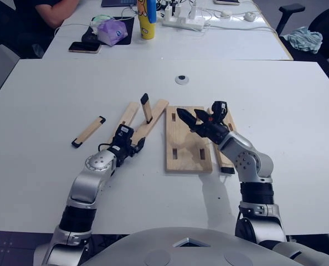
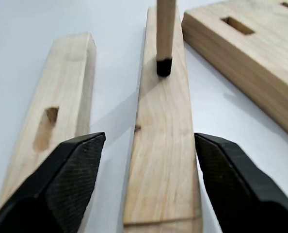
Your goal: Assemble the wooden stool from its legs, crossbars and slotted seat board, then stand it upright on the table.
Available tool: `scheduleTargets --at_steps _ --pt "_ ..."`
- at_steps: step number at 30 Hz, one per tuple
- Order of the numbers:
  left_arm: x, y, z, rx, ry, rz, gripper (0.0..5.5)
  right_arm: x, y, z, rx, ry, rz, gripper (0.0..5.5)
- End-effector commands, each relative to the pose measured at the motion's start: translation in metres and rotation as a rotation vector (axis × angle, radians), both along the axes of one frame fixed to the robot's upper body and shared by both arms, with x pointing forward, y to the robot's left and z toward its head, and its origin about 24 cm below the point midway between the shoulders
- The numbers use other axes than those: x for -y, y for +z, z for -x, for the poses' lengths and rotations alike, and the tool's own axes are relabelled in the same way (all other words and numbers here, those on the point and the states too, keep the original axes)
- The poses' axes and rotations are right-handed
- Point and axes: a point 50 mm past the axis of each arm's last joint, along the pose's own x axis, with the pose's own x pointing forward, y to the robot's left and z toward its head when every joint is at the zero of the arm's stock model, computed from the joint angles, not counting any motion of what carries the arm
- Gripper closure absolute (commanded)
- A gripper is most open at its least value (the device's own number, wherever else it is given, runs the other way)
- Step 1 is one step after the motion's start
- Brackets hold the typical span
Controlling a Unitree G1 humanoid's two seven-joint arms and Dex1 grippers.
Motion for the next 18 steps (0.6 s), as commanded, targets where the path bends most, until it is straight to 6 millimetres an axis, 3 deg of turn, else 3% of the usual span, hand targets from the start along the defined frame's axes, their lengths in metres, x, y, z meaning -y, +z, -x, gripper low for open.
scheduleTargets --at_steps 1,10,15,18 --pt "0.005 -0.001 -0.012 -0.012 0.009 0.027 2.17 -0.002 -0.001 -0.002 0.003 0.011 0.009 0.16" --pt "0.009 -0.017 -0.015 -0.108 0.016 0.022 2.17 -0.002 0.001 -0.004 0.009 0.017 0.010 0.16" --pt "0.007 -0.017 -0.014 -0.113 0.026 0.036 2.85 -0.001 0.001 -0.005 0.010 0.015 0.016 0.16" --pt "0.010 -0.007 -0.017 -0.043 0.018 0.077 3.19 0.000 0.001 -0.005 0.010 0.009 0.017 0.16"
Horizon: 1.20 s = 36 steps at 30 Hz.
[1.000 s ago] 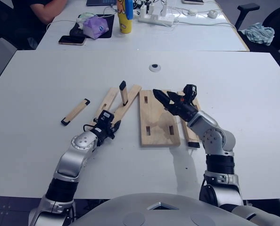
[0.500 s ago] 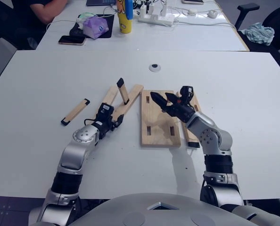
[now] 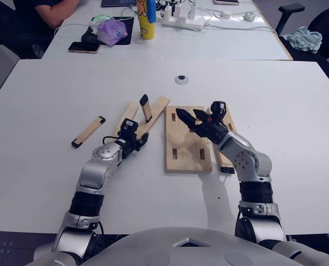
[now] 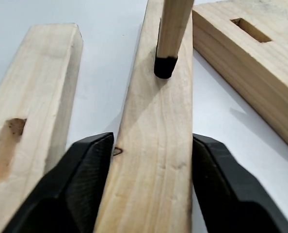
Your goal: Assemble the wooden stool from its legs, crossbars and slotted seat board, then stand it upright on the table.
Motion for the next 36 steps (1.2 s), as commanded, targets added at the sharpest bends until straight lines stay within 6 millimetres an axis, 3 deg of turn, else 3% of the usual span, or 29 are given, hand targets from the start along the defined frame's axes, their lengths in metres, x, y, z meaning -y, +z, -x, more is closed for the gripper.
scheduleTargets --at_steps 1,8,13,16,23,34,36 --pt "0.000 0.005 -0.001 0.052 0.006 0.034 3.35 0.002 0.003 -0.004 0.012 -0.002 0.018 0.16" --pt "-0.002 0.035 -0.007 0.295 -0.012 0.090 3.43 0.003 0.009 -0.007 0.018 -0.022 -0.044 0.16" --pt "-0.008 0.057 -0.008 0.457 -0.079 0.109 3.43 0.007 0.030 -0.012 0.022 -0.043 -0.280 0.92" --pt "-0.006 0.056 -0.004 0.465 -0.167 0.118 3.43 0.008 0.044 -0.016 0.008 -0.039 -0.413 1.30" --pt "0.010 0.054 0.006 0.462 -0.331 0.152 3.43 -0.001 0.059 -0.015 -0.034 0.037 -0.523 2.33" --pt "0.023 0.051 0.017 0.427 -0.451 0.218 3.43 -0.008 0.055 -0.012 -0.096 0.055 -0.550 2.37" --pt "0.021 0.051 0.017 0.423 -0.443 0.222 3.43 -0.006 0.055 -0.012 -0.097 0.046 -0.554 2.64"
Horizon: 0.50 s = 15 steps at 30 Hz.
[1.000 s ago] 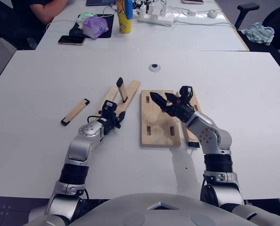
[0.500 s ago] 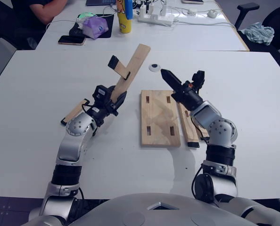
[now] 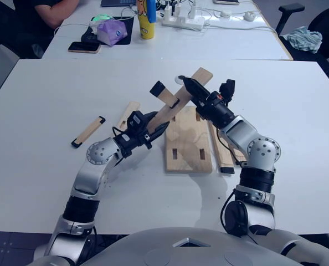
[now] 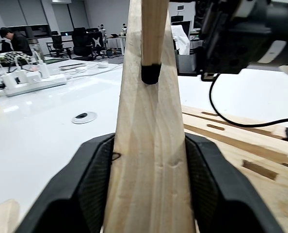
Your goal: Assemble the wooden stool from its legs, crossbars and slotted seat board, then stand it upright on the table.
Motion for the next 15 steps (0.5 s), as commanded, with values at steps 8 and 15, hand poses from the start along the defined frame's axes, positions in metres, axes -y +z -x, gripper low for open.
scheduleTargets --at_steps 8,15 --pt "-0.0039 0.0006 -0.0003 -0.014 0.013 0.032 3.43 0.0023 0.0012 0.0002 -0.008 -0.004 0.014 3.80" --pt "-0.0034 -0.0026 0.0000 -0.025 0.008 0.018 3.43 0.0027 -0.0001 0.0015 -0.009 -0.006 0.018 4.46"
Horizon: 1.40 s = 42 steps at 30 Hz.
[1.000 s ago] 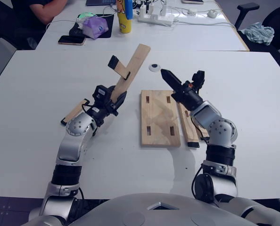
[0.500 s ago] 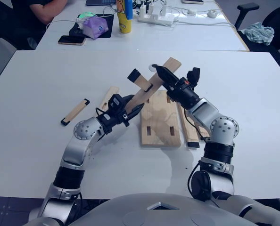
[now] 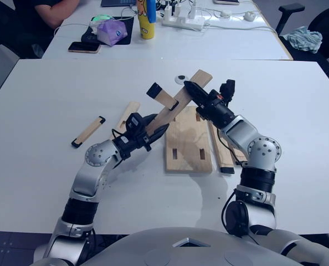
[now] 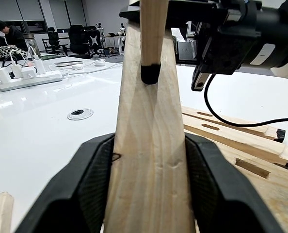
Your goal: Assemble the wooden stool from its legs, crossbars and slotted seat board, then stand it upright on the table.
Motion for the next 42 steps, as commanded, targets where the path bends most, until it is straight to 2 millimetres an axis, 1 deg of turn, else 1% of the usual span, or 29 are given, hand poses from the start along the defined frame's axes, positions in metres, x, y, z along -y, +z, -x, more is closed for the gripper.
scheduleTargets --at_steps 1,6,7,11,15,17,19,23,25,27,29,31,36,37,40,42 --pt "-0.001 -0.001 -0.001 -0.006 0.001 -0.008 3.43 0.001 0.000 0.002 -0.002 0.001 0.003 4.46" --pt "-0.002 -0.002 -0.005 0.010 0.033 -0.028 3.43 0.000 -0.002 0.002 -0.005 0.001 0.003 4.46" --pt "-0.003 -0.002 -0.005 0.012 0.045 -0.028 3.07 0.001 -0.002 0.002 -0.006 -0.004 0.004 4.46" --pt "-0.006 0.003 -0.005 0.026 0.079 0.042 2.53 0.007 -0.004 -0.002 -0.014 -0.053 0.012 4.46" --pt "-0.013 0.013 0.000 0.037 0.098 0.148 1.93 0.014 -0.007 -0.004 -0.024 -0.107 0.036 4.46" --pt "-0.016 0.014 0.003 0.036 0.095 0.176 1.78 0.018 -0.009 -0.006 -0.027 -0.134 0.045 4.46" --pt "-0.021 0.013 0.010 0.045 0.091 0.179 1.78 0.027 -0.010 -0.010 -0.025 -0.196 0.068 4.46" --pt "-0.027 0.007 0.026 0.067 0.049 0.117 1.78 0.061 -0.007 -0.024 -0.027 -0.381 0.076 4.46" --pt "-0.024 0.007 0.031 0.085 -0.008 0.072 1.78 0.077 -0.004 -0.029 -0.027 -0.449 0.059 4.46" --pt "-0.013 0.007 0.033 0.104 -0.088 0.023 1.78 0.088 0.000 -0.033 -0.024 -0.483 0.045 4.46" --pt "0.001 0.005 0.035 0.109 -0.178 -0.008 1.78 0.093 0.003 -0.036 -0.022 -0.497 0.039 4.46" --pt "0.015 0.000 0.034 0.085 -0.262 -0.030 1.78 0.098 0.004 -0.040 -0.020 -0.510 0.036 4.46" --pt "0.044 -0.010 0.031 0.040 -0.439 -0.071 1.78 0.100 0.008 -0.049 -0.015 -0.506 0.027 4.46" --pt "0.049 -0.014 0.030 0.029 -0.476 -0.101 1.78 0.100 0.008 -0.050 -0.015 -0.505 0.027 4.46" --pt "0.057 -0.031 0.024 0.003 -0.571 -0.250 1.78 0.097 0.008 -0.054 -0.012 -0.490 0.025 4.46" --pt "0.062 -0.036 0.020 -0.007 -0.612 -0.286 1.78 0.096 0.008 -0.055 -0.009 -0.483 0.023 4.46"
